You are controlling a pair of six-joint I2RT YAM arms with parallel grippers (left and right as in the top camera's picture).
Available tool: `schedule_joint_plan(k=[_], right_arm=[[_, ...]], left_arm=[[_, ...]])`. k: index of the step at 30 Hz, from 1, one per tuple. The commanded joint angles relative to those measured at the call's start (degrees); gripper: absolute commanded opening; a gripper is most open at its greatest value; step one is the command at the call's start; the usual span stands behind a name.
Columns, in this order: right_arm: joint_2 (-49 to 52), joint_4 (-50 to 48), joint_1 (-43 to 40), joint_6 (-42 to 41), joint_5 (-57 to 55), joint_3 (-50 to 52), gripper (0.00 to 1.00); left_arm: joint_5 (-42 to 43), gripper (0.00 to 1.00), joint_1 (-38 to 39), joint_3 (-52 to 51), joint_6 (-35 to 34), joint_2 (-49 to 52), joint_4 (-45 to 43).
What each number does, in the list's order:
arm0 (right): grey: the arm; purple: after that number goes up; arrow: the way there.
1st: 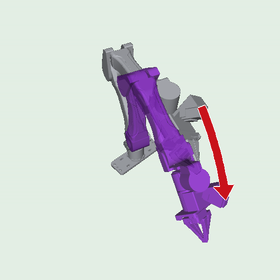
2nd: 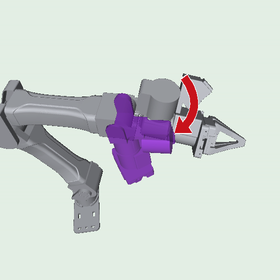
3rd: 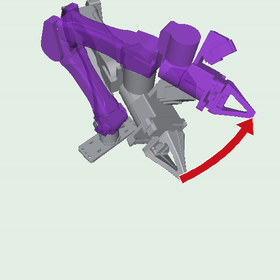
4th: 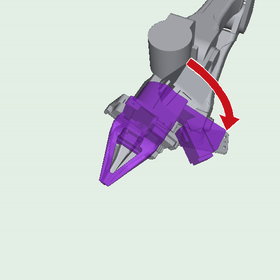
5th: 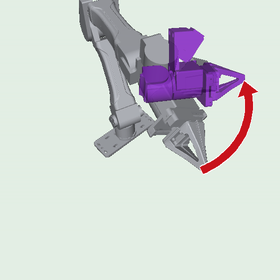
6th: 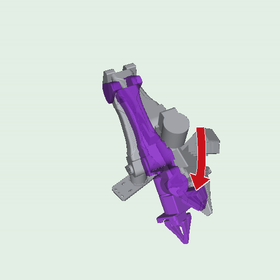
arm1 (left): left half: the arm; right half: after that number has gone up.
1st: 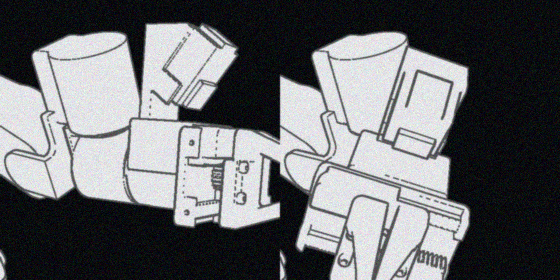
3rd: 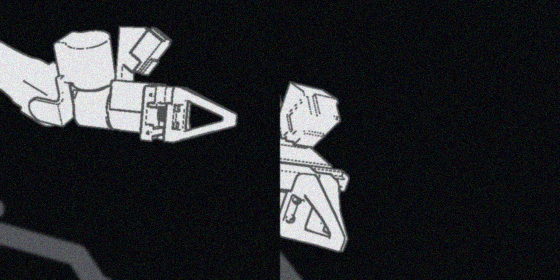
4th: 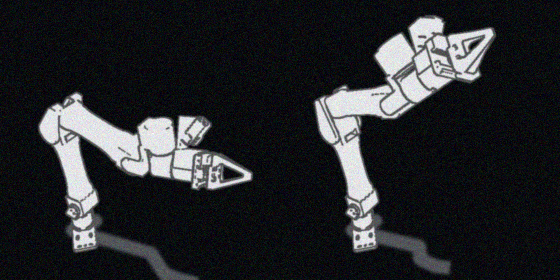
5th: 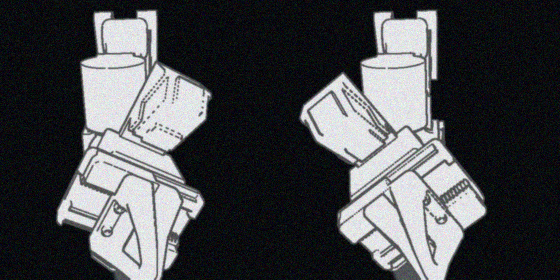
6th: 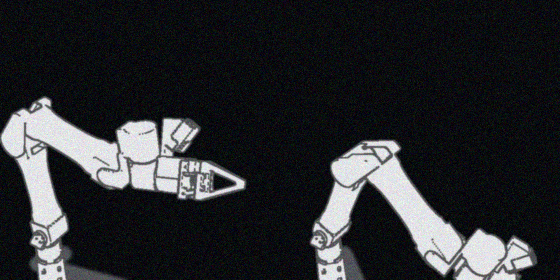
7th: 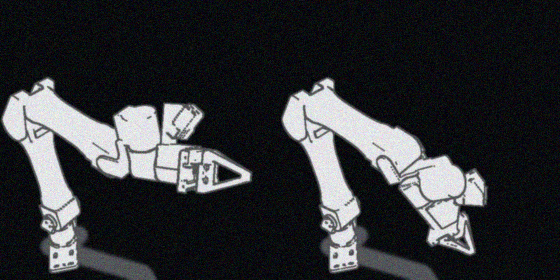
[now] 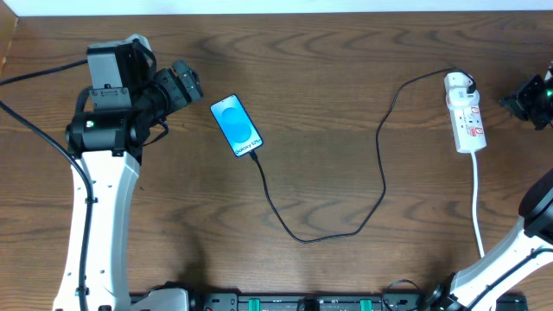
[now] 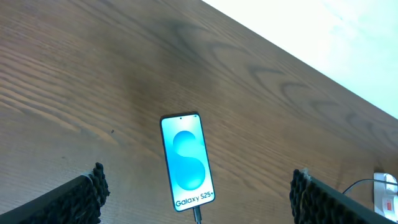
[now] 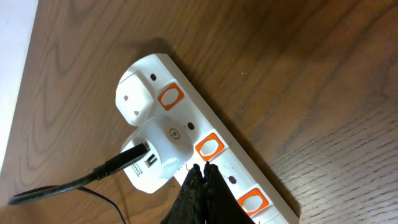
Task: Plug charger to phone and switch on socket
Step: 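Move the right gripper over the white power strip's switch, then press the orange switch beside the charger with the right gripper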
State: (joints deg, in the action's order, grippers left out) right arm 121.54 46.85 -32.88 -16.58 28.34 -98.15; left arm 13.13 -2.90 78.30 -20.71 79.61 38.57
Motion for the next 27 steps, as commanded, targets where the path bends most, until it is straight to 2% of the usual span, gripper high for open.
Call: schedule_joint_plan(k=[1,27], right_arm=[[0.63,-0.11,-0.02,-1.22,-1.07,0.46,0.01],[2.21,-0.35,1.79,-0.50,-2.34,0.74,0.01]], left_arm=[[-0.76,0.95,-0.26,-0.07,0.76,-0.31,0.02],[-0.76,0.95,-0.26,-0.07,0.76,-0.31,0.02]])
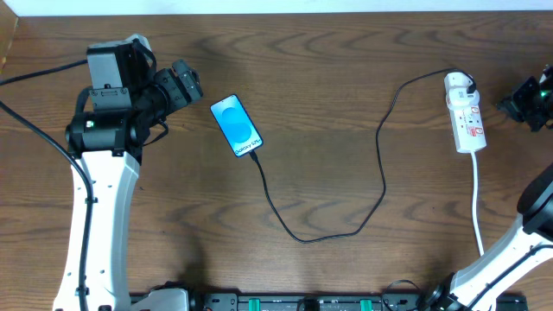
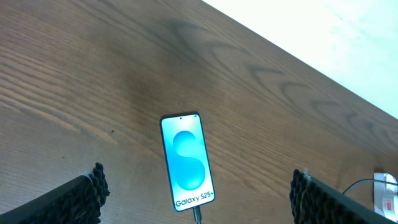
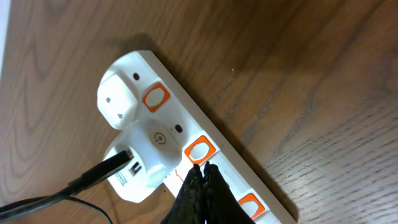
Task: Plug charger to phone and switch on socket
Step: 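Press the orange switch beside the charger with the right gripper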
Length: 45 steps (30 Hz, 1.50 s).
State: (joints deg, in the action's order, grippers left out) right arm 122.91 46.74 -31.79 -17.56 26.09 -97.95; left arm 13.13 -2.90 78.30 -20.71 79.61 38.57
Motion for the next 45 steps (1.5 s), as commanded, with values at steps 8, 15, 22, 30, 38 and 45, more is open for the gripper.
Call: schedule_joint_plan(k=[8,15,22,30,38,45], right_arm=[[0.98,-0.72,1.79,1.33,-0.50,0.79,0.01],[1.01,-2.62,1.97,1.27,-0.48,2.45,0.01],[0.98,-6.88,2.12,0.87,0.00,6.10,0.01],[0.98,-12.50,2.25,0.87,2.19,10.14,0.01],[0.98,-14.64,2.29,0.94,2.82,10.80,0.01],[0.98,-15.74,2.78,1.79,2.95,10.80,0.01]], left_arm=[[-0.76,0.95,-0.26,-0.07,0.76,-0.31,0.02],[-0.74,0.95,-0.26,-0.07,0.76,-0.31,0.02],[-0.76,0.95,-0.26,-0.07,0.76,-0.31,0.02],[-0.76,0.95,-0.26,-0.07,0.76,-0.31,0.02],[-0.74,0.95,-0.26,-0.07,0.76,-0.31,0.02],[-0.76,0.95,-0.26,-0.07,0.76,-0.31,0.02]])
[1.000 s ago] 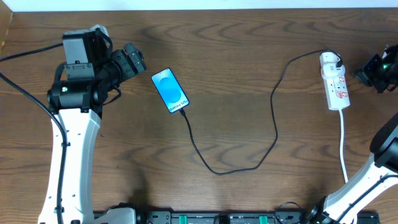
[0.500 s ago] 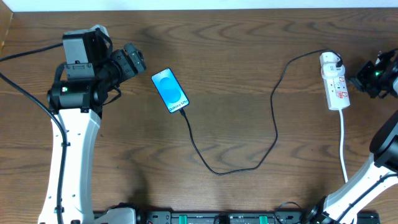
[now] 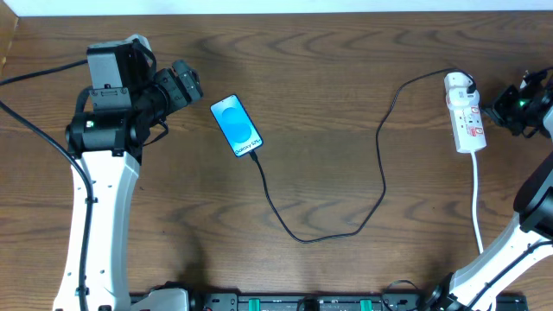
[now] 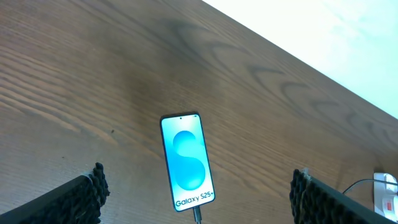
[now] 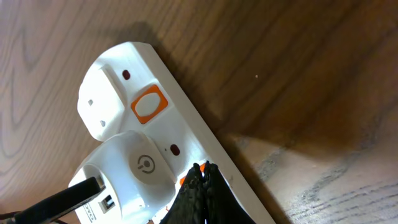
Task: Plug charger to phone and switch on socket
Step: 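Press the orange switch beside the charger with the right gripper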
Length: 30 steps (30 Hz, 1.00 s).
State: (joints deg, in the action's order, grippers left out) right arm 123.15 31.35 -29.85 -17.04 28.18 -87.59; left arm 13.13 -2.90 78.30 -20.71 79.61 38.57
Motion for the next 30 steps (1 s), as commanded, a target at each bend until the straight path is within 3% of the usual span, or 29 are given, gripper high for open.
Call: schedule_joint_plan(k=[1,30], right_arm=[[0.74,-0.48,0.96,1.27,0.85,0.44,0.01],[0.76,-2.23,3.69,1.22,-0.90,2.75,0.01]], left_arm=[[-0.74,0.95,-0.26,-0.07,0.76,-0.31,0.02],[-0.76,0.95,-0.26,-0.07,0.76,-0.31,0.02]])
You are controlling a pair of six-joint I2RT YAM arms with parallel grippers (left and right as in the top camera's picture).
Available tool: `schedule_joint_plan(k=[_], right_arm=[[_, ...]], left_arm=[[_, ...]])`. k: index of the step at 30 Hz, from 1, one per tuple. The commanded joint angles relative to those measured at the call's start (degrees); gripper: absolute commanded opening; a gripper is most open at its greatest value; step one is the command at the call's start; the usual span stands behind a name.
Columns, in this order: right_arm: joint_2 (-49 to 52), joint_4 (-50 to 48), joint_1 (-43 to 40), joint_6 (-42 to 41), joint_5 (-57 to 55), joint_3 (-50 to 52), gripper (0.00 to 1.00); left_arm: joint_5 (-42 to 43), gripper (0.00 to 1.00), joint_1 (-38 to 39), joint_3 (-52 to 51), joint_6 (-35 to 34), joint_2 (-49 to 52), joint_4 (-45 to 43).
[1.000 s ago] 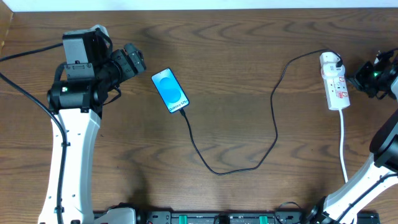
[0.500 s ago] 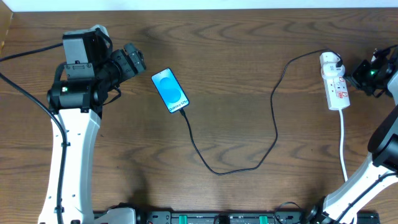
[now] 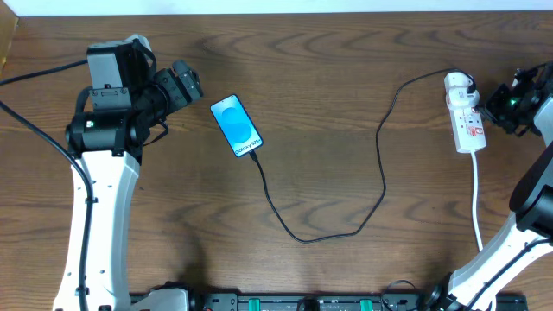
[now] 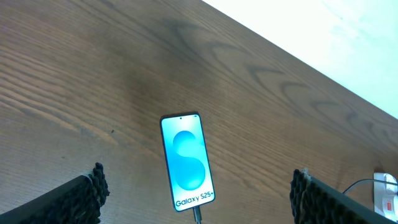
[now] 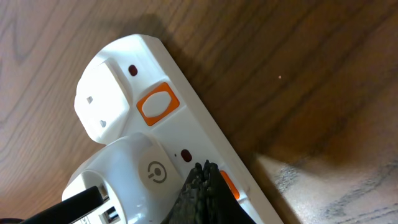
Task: Plug charger to phone and switch on socket
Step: 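Press the orange switch beside the charger with the right gripper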
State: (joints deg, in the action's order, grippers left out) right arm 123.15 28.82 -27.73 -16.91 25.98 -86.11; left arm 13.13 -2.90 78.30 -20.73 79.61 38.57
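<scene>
The phone (image 3: 237, 125) lies face up with its blue screen lit, and the black cable (image 3: 328, 231) is plugged into its lower end (image 4: 196, 214). That cable runs to a white charger (image 5: 134, 177) sitting in the white power strip (image 3: 466, 121) at the right. My right gripper (image 5: 205, 167) is shut, its tips down on the strip's second orange switch (image 5: 229, 185), right beside the charger. My left gripper (image 4: 196, 186) is open above the table, with the phone (image 4: 186, 160) lying between its fingers' line of sight.
The strip's first orange switch (image 5: 157, 104) and a white plug (image 5: 102, 93) sit at its end. The strip's own white lead (image 3: 476, 203) runs toward the front edge. The table's far edge (image 4: 348, 68) lies beyond the phone.
My right gripper has come closer to the strip; its shut tips now cover part of the second orange switch. The left arm, phone and cable have not moved.
The phone lay plugged in with the left gripper open above it at every moment. My right gripper, always shut, hovered over the strip's switches, then stood nearer each time, and now its tips rest on the second switch beside the charger.
</scene>
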Motion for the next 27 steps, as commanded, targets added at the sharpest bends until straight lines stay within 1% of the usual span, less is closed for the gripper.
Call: schedule_joint_plan(k=[1,27], right_arm=[[0.76,0.31,1.62,1.09,1.33,1.36,0.01],[0.76,6.32,6.43,1.07,1.31,1.60,0.01]], left_arm=[[-0.74,0.95,-0.26,-0.07,0.79,-0.31,0.02],[-0.76,0.95,-0.26,-0.07,0.79,-0.31,0.02]])
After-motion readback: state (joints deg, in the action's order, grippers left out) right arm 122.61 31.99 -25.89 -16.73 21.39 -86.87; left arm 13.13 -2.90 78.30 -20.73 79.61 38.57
